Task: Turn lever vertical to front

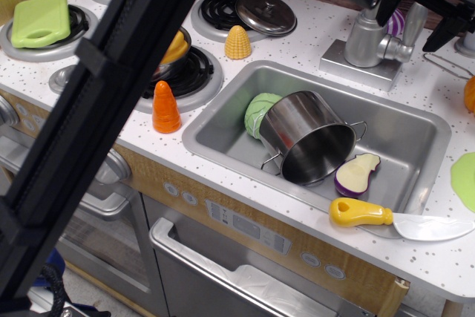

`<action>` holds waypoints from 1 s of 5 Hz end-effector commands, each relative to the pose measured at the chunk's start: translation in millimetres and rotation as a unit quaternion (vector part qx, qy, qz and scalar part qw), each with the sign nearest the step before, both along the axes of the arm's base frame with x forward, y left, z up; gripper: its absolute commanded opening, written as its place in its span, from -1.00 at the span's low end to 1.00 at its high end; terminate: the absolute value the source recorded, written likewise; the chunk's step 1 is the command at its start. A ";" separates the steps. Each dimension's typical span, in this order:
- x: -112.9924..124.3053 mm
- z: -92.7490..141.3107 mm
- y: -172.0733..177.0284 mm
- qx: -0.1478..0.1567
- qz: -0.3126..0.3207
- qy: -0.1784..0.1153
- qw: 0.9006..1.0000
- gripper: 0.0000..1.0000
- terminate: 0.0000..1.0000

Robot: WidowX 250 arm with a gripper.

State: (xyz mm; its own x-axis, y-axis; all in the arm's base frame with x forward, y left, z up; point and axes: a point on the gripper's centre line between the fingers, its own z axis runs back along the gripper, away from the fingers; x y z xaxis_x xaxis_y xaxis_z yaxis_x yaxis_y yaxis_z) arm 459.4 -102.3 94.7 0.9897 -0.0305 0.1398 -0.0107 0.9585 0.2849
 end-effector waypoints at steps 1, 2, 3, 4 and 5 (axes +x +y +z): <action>0.0 0.0 0.0 0.000 0.000 0.000 1.000 1.00 -1.00; -1.5 4.6 8.6 0.036 -0.008 -0.075 0.996 1.00 -1.00; -2.1 19.4 9.6 0.036 -0.024 -0.097 0.994 1.00 -1.00; 6.2 27.6 8.0 0.056 -0.027 -0.129 0.990 1.00 -1.00; 25.7 37.7 5.2 0.052 -0.031 -0.144 0.988 1.00 -1.00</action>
